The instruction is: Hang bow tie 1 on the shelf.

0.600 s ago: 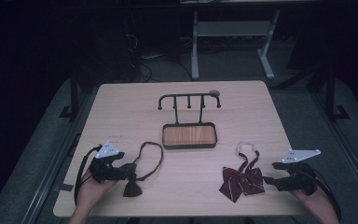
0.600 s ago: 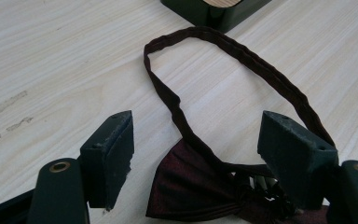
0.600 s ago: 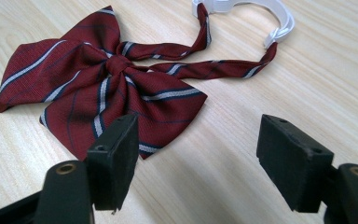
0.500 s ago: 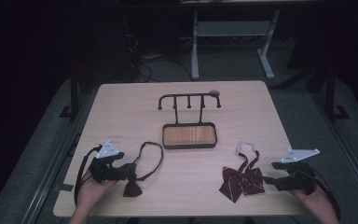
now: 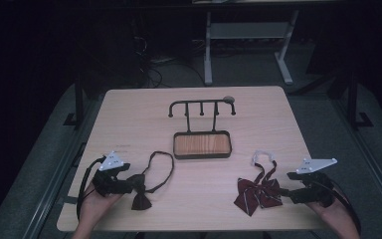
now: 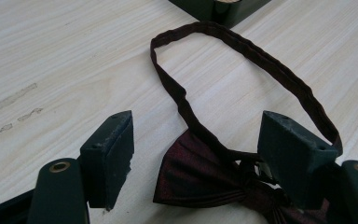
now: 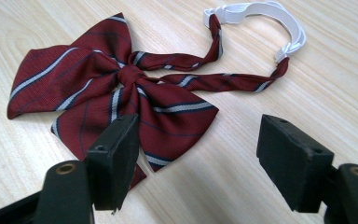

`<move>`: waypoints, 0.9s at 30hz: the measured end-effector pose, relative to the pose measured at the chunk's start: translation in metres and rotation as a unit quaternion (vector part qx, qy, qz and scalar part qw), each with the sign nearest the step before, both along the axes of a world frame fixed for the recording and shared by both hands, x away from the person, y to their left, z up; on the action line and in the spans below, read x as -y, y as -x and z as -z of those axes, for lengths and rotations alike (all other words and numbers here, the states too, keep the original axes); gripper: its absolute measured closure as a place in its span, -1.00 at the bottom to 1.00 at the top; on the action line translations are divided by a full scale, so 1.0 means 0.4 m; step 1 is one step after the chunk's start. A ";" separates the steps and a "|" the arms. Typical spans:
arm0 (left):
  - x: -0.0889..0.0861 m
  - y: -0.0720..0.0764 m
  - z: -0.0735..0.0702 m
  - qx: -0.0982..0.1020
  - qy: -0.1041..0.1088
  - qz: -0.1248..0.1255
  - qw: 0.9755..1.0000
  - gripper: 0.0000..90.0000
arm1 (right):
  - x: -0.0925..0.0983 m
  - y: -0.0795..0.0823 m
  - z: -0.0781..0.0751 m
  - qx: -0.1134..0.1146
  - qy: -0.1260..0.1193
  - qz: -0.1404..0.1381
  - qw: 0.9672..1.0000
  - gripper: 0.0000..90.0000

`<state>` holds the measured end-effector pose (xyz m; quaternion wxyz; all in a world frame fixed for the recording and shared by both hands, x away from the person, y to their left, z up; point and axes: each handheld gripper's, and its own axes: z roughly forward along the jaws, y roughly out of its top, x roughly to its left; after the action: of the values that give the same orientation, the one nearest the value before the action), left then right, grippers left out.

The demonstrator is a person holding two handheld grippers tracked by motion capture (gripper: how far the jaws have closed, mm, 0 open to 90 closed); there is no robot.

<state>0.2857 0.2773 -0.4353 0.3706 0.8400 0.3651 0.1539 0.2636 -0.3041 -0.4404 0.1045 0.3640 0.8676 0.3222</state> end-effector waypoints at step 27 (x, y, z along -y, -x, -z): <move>-0.003 0.006 -0.009 0.010 0.005 -0.006 1.000 -0.39 | -0.048 -0.074 -0.068 -0.033 0.030 -0.032 0.998 -0.43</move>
<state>0.2832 0.2784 -0.4316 0.3773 0.8346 0.3669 0.1625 0.2930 -0.2848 -0.4131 0.0764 0.3429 0.8911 0.2872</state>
